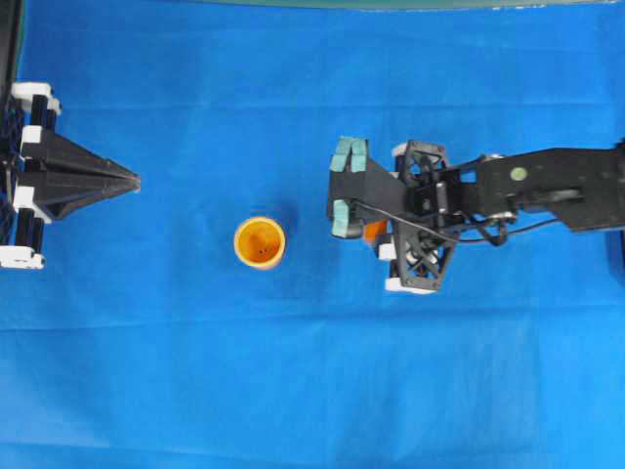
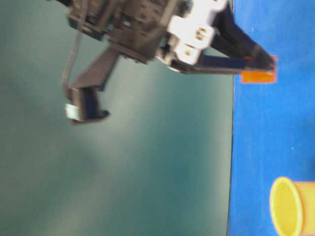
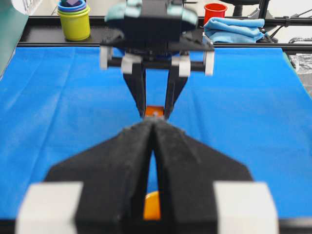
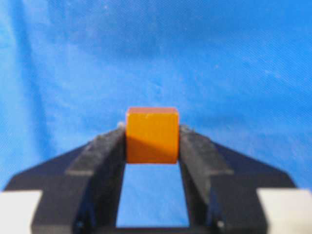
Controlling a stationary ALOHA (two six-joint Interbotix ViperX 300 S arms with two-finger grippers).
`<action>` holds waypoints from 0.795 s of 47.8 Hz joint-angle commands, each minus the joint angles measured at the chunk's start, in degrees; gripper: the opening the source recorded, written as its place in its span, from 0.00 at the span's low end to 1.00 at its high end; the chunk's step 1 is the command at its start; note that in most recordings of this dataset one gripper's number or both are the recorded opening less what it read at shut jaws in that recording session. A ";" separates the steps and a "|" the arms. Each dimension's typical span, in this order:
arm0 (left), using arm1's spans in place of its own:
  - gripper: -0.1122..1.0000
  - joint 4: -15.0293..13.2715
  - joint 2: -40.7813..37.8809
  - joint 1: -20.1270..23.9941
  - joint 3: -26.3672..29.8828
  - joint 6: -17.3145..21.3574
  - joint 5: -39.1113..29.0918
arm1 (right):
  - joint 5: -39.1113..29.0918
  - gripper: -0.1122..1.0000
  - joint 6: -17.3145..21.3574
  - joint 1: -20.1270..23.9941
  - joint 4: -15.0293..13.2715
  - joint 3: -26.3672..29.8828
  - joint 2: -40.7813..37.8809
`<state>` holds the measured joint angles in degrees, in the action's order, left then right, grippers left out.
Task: Move the block forward with right arm.
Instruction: 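Carry the held cube with the right gripper toward the near table edge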
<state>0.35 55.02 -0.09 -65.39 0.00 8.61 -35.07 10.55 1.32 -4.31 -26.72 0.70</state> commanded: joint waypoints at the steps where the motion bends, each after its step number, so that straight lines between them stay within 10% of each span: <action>1: 0.11 0.18 -0.44 0.00 1.85 -0.09 0.18 | -1.14 0.46 0.09 0.44 0.09 1.32 3.52; 38: 0.11 0.18 -0.44 0.00 1.93 -0.18 0.26 | -14.94 0.46 0.09 6.50 0.09 9.93 11.69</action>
<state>0.44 55.02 -0.18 -65.30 -0.09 8.53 -49.66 10.55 6.15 -4.31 -18.54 11.07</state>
